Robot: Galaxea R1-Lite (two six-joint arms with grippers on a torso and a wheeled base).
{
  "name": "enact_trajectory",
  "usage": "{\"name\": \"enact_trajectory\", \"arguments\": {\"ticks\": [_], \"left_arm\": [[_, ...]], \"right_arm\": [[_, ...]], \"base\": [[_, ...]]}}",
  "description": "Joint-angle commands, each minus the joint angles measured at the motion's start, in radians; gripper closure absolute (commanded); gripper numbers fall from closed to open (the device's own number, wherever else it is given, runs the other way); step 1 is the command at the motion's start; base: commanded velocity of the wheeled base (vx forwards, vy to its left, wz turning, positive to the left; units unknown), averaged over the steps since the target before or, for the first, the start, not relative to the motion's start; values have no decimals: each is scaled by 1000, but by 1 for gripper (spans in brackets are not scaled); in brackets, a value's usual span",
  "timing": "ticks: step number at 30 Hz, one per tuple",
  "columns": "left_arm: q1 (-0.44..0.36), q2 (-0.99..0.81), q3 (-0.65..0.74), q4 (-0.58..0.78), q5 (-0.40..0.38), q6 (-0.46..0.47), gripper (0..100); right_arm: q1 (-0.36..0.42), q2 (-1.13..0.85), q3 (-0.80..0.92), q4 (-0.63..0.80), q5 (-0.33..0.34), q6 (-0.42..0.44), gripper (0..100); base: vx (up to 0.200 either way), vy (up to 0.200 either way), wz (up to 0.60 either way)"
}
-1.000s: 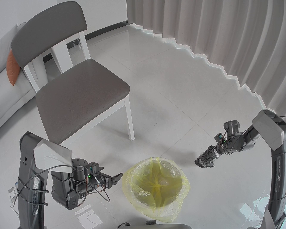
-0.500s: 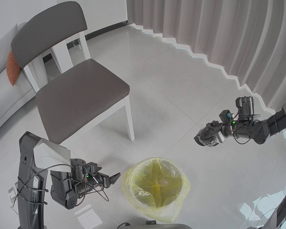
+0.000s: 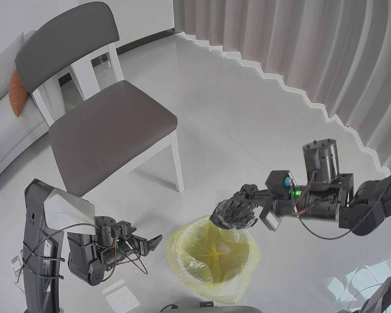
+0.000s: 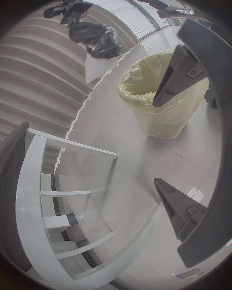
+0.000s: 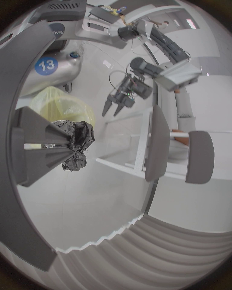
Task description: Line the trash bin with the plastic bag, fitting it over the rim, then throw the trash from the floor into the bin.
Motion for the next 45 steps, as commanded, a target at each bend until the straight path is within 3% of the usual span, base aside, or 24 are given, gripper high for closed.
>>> {"name": "enact_trajectory", "arguments": {"ticks": [1, 9, 20, 33, 45], "left_arm": [[2, 0, -2, -18, 2, -5, 0], [2, -17, 0, -18, 2, -23, 0], [-1, -59, 35, -18, 9, -25, 0], [-11, -59, 52, -18, 9, -44, 0], [-9, -69, 56, -18, 11, -46, 0]], "right_arm": [[105, 5, 88, -10, -6, 18, 100], [185, 64, 194, -114, -32, 18, 100], [186, 218, 228, -343, -32, 16, 100], [151, 457, 206, -441, -27, 16, 100], [223, 488, 146, -432, -30, 15, 100]], "base": [[0, 0, 0], [0, 0, 0], [0, 0, 0], [0, 0, 0], [0, 0, 0]]}}
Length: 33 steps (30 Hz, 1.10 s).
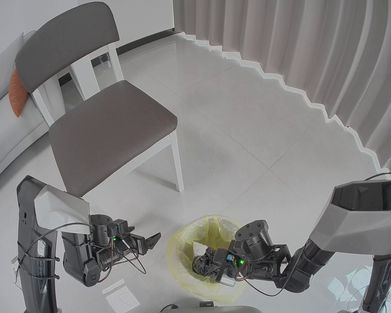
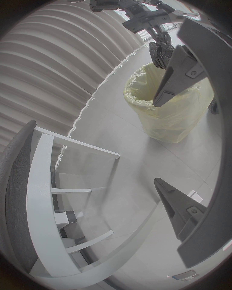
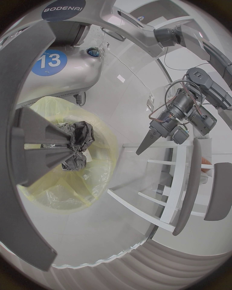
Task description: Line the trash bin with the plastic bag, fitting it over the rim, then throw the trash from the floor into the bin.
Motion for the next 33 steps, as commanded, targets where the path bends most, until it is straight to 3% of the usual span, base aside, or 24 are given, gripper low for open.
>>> {"name": "enact_trajectory", "arguments": {"ticks": [1, 13, 26, 33], "left_arm": [[1, -5, 6, -18, 0, 0, 0], [4, -3, 4, -18, 0, 0, 0], [8, -8, 4, -18, 0, 0, 0], [8, -7, 3, -18, 0, 0, 0]], "right_arm": [[11, 25, -12, 3, -1, -2, 100], [-90, 54, -27, 1, -1, -23, 100], [-110, 239, -184, 11, -1, -32, 100], [-127, 278, -280, 124, 0, -31, 100]], "base": [[0, 0, 0], [0, 0, 0], [0, 0, 0], [0, 0, 0]]}}
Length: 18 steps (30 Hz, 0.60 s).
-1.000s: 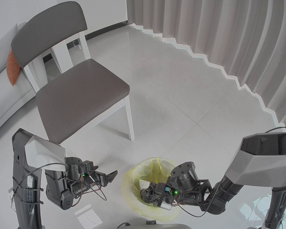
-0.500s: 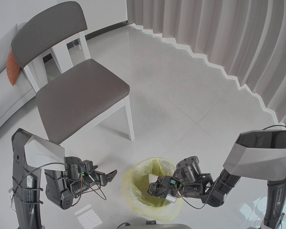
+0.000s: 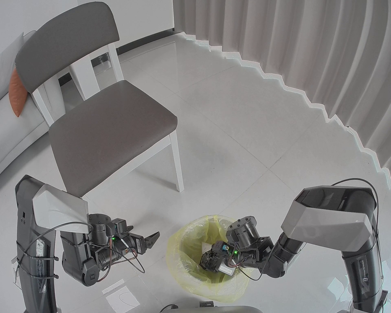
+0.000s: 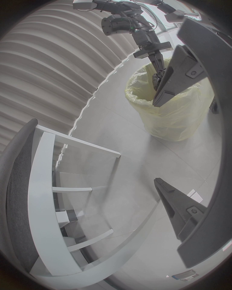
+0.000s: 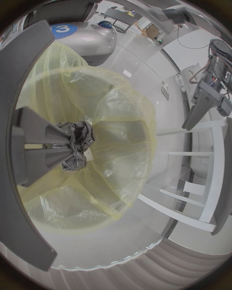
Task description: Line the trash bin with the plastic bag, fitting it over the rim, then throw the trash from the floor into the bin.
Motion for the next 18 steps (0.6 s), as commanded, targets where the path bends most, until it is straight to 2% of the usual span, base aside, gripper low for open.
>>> {"name": "enact_trajectory", "arguments": {"ticks": [1, 9, 10, 18], "left_arm": [[2, 2, -1, -18, 0, -2, 0], [2, -7, 2, -18, 0, -19, 0], [2, -7, 2, -18, 0, -19, 0], [0, -9, -4, -18, 0, -19, 0]], "right_arm": [[-14, 42, -64, 46, 3, 1, 100], [-18, 39, -104, 155, 5, 4, 100], [-18, 39, -107, 155, 5, 4, 0], [-18, 39, -105, 154, 5, 3, 0]], "base": [[0, 0, 0], [0, 0, 0], [0, 0, 0], [0, 0, 0]]}}
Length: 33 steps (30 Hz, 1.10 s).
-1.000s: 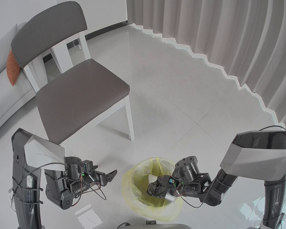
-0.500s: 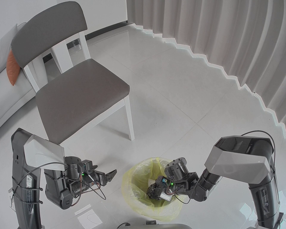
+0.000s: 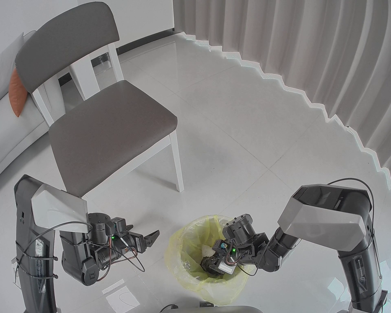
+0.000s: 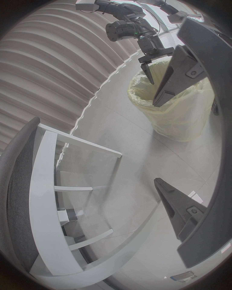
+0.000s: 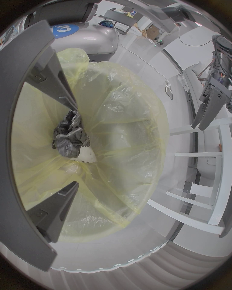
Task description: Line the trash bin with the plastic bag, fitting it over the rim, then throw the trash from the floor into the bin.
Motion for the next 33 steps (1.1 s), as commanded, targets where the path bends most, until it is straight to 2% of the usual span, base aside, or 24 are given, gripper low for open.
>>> {"name": "enact_trajectory", "arguments": {"ticks": [1, 11, 18, 26, 27, 33], "left_arm": [[-1, -1, -1, -18, 0, 0, 0], [-10, 0, 5, -18, 0, 0, 0], [-55, 11, 43, -18, -1, 0, 0], [-124, 86, 22, -18, 0, 1, 0], [-138, 109, 10, -18, 2, 7, 0], [-150, 157, -41, -18, 9, 12, 0]], "right_arm": [[0, 1, 0, 0, 0, -2, 0], [7, -13, 18, -11, -1, -2, 0], [13, -151, 105, -20, -7, -2, 0], [-7, -320, 331, -206, -10, 1, 0], [-49, -383, 412, -277, -13, 4, 0], [-247, -490, 606, -372, 3, 5, 0]], "base": [[0, 0, 0], [0, 0, 0], [0, 0, 0], [0, 0, 0], [0, 0, 0], [0, 0, 0]]}}
